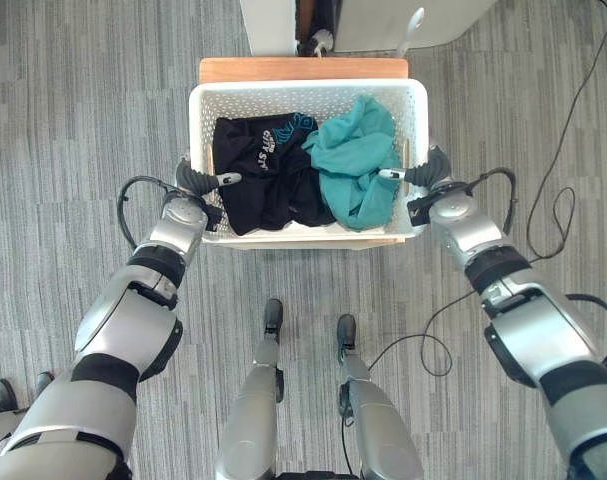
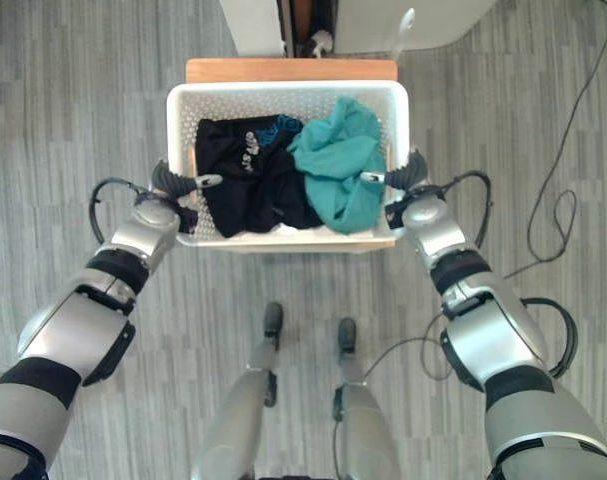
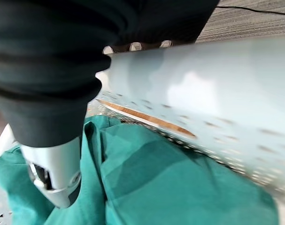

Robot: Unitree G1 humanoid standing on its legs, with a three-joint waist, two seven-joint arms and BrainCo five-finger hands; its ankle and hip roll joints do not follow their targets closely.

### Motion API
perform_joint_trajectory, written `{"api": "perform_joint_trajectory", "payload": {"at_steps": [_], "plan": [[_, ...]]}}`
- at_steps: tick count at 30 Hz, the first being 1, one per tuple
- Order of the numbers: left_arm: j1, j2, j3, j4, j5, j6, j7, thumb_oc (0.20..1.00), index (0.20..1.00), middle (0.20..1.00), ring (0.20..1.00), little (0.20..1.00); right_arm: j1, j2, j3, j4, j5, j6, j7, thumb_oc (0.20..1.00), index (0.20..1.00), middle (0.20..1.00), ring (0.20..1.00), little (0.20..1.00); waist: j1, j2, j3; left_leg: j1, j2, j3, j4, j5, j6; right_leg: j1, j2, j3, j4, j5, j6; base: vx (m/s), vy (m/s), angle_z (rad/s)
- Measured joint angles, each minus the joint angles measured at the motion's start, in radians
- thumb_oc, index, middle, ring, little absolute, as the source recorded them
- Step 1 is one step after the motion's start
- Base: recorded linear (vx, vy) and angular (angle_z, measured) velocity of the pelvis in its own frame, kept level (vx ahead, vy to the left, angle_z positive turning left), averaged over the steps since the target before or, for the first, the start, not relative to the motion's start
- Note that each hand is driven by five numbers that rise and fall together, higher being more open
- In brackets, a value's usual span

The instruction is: Grab the laundry basket,head to the washer,open it,put in the laundry and shut it.

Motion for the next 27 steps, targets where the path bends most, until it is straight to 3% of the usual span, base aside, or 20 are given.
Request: {"api": "perform_joint_trajectory", "payload": {"at_steps": [3,4,5,6,8,20,27], "plan": [[-0.006,0.001,-0.016,0.012,0.001,0.0,-0.014,0.2,0.2,0.2,0.2,0.2,-0.006,0.0,0.023,0.012,0.001,0.0,0.001,1.0,1.0,1.0,1.0,1.0,-0.002,0.0,0.0,-0.001,0.0,0.0,0.001,0.0,0.0,-0.001,0.0,0.0,0.002,0.0,0.0,0.0,0.0,0.0],[-0.016,0.0,-0.033,0.033,0.008,-0.002,-0.015,0.2,0.2,0.2,0.2,0.2,-0.013,0.002,0.039,0.024,0.002,-0.001,0.001,0.881,0.881,0.881,0.881,0.881,-0.003,0.0,0.0,0.0,0.0,0.0,0.001,0.0,0.0,-0.001,0.0,0.0,0.003,0.0,0.0,0.0,0.0,0.0],[-0.034,0.003,-0.067,0.056,0.015,0.007,-0.024,0.2,0.2,0.2,0.2,0.2,-0.028,0.0,0.06,0.042,0.002,0.002,0.007,0.454,0.454,0.454,0.454,0.454,-0.005,0.0,0.0,0.0,0.0,0.0,0.002,0.001,0.001,-0.002,0.0,0.0,0.006,0.0,0.0,0.0,0.0,0.0],[-0.035,0.01,-0.095,0.059,0.046,0.008,-0.027,0.2,0.2,0.2,0.2,0.2,-0.034,0.001,0.067,0.043,0.003,0.007,0.011,0.203,0.203,0.203,0.203,0.203,-0.008,0.0,0.0,0.0,0.0,0.0,0.002,0.002,0.002,-0.003,0.0,0.0,0.008,0.0,0.0,0.0,0.0,0.0],[-0.042,0.024,-0.138,0.06,0.08,0.016,-0.038,0.2,0.2,0.2,0.2,0.2,-0.035,-0.001,0.074,0.049,0.002,0.008,0.022,0.2,0.2,0.2,0.2,0.2,-0.01,0.0,0.0,0.0,0.0,0.0,0.003,0.003,0.002,-0.003,0.0,0.0,0.011,0.0,0.0,0.0,0.0,0.0],[-0.038,0.036,-0.139,0.033,0.166,0.036,-0.07,0.2,0.2,0.2,0.2,0.2,-0.03,0.0,0.096,0.07,-0.003,0.031,0.019,0.2,0.2,0.2,0.2,0.2,-0.011,0.0,0.0,-0.002,-0.003,-0.004,0.002,0.006,0.003,-0.004,0.0,-0.002,0.013,0.0,0.0,0.0,0.0,0.0],[0.037,0.054,-0.127,-0.122,0.197,0.051,-0.067,0.2,0.2,0.2,0.2,0.2,0.01,-0.032,0.046,0.039,-0.025,0.047,0.017,0.2,0.2,0.2,0.2,0.2,0.009,0.0,0.0,0.003,-0.005,-0.005,0.002,0.01,0.006,0.001,-0.003,-0.003,0.016,0.0,0.0,0.0,0.0,0.0]]}}
